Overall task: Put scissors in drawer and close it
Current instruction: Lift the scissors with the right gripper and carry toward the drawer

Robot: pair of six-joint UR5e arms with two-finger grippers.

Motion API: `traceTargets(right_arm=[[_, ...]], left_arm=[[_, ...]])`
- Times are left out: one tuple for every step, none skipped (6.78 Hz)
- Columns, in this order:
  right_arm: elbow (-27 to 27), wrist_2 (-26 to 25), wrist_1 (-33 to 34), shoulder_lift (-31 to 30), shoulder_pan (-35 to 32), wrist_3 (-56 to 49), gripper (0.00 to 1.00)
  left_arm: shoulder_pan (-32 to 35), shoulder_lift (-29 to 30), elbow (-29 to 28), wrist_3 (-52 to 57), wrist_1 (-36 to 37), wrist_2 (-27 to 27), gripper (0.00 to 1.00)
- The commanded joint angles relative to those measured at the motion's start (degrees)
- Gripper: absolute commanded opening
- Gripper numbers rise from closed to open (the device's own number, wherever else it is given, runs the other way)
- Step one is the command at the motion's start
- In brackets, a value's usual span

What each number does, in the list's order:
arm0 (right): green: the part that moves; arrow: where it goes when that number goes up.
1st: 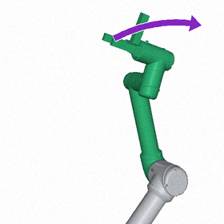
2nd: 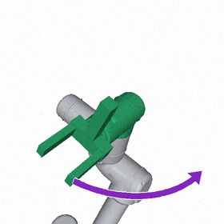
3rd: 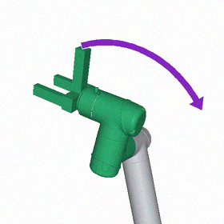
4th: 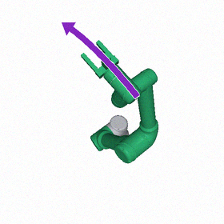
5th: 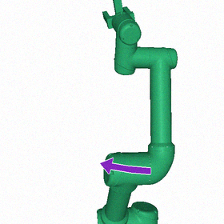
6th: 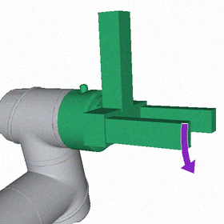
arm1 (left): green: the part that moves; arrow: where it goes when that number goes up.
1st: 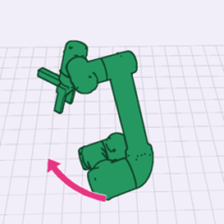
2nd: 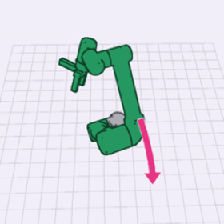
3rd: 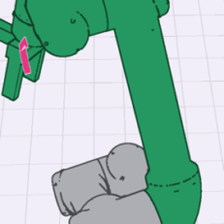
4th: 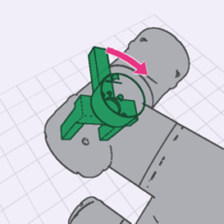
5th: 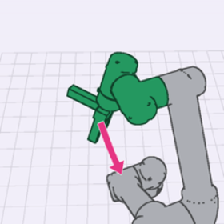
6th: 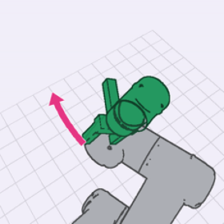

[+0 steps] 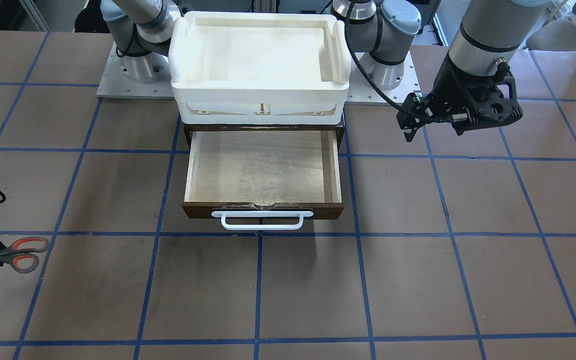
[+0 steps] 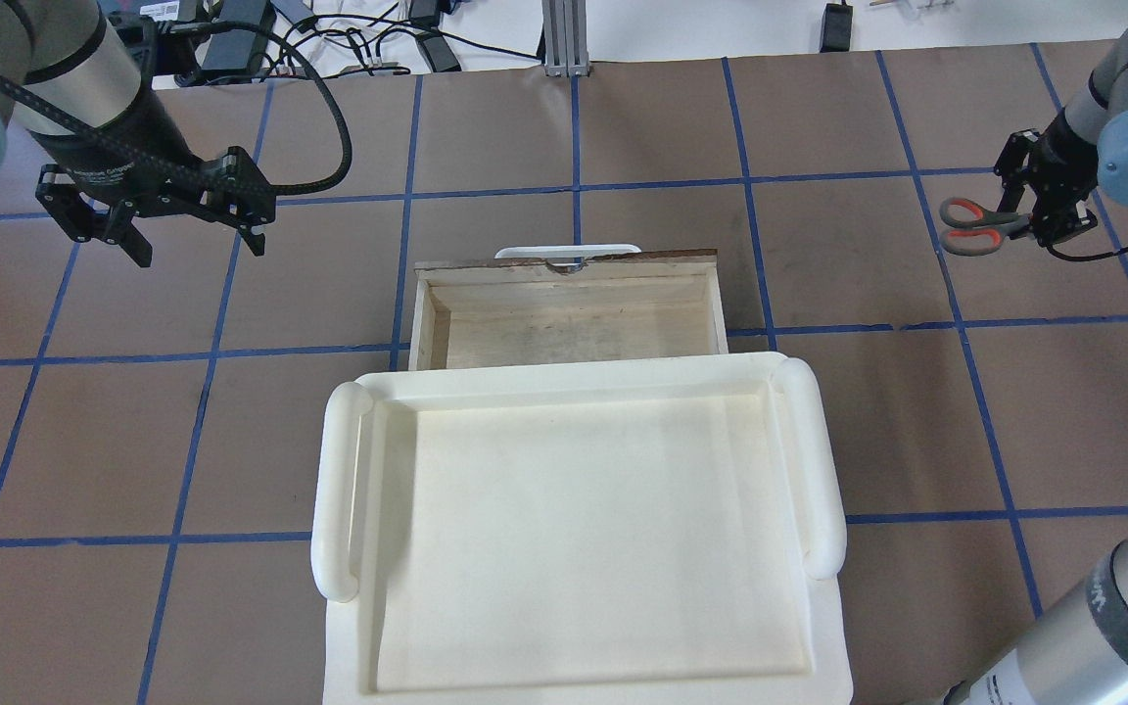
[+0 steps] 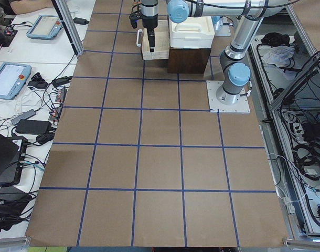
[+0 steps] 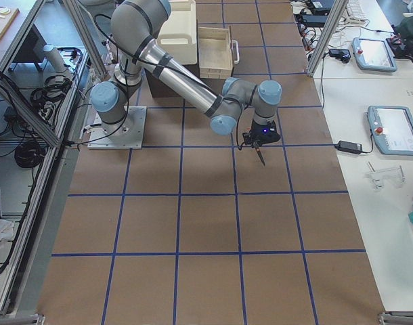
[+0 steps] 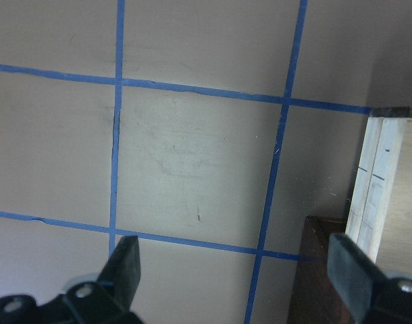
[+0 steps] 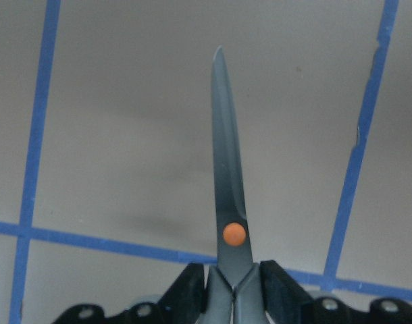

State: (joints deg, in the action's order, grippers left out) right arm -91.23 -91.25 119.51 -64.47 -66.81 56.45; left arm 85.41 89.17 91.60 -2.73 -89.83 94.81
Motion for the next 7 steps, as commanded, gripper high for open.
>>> traceTargets(right_arm=[[0.26, 0.45, -6.35, -5.9, -4.71, 8.63, 0.0], [0.35, -0.24, -6.83, -8.37, -9.09, 13.21, 0.0], [0.7, 0.53, -9.44, -9.61, -12.0, 18.3, 0.0], [0.88, 2.89, -12.86, -12.41, -15.68, 22.96, 0.0], [1.57, 3.44, -13.5, -13.57, -20.68, 30.23, 0.0], [4.63, 4.23, -16.99, -13.41, -24.56, 35.52, 0.0], [7.62, 4.67, -20.07, -12.53, -28.43, 44.97, 0.0]], left_arm=[[-0.33, -0.23, 0.07, 0.09, 0.09, -0.15, 1.0], [-0.42, -0.32, 0.07, 0.0, 0.0, -0.07, 1.0], [-0.6, -0.23, 0.07, 0.09, 0.09, 0.02, 1.0], [-0.6, -0.32, 0.07, 0.09, 0.0, 0.11, 1.0], [-0.51, -0.32, 0.07, 0.09, -0.09, 0.02, 1.0], [-0.86, -0.49, 0.07, 0.0, 0.09, 0.02, 1.0], [-0.86, -0.58, 0.07, 0.09, 0.0, -0.06, 1.0]])
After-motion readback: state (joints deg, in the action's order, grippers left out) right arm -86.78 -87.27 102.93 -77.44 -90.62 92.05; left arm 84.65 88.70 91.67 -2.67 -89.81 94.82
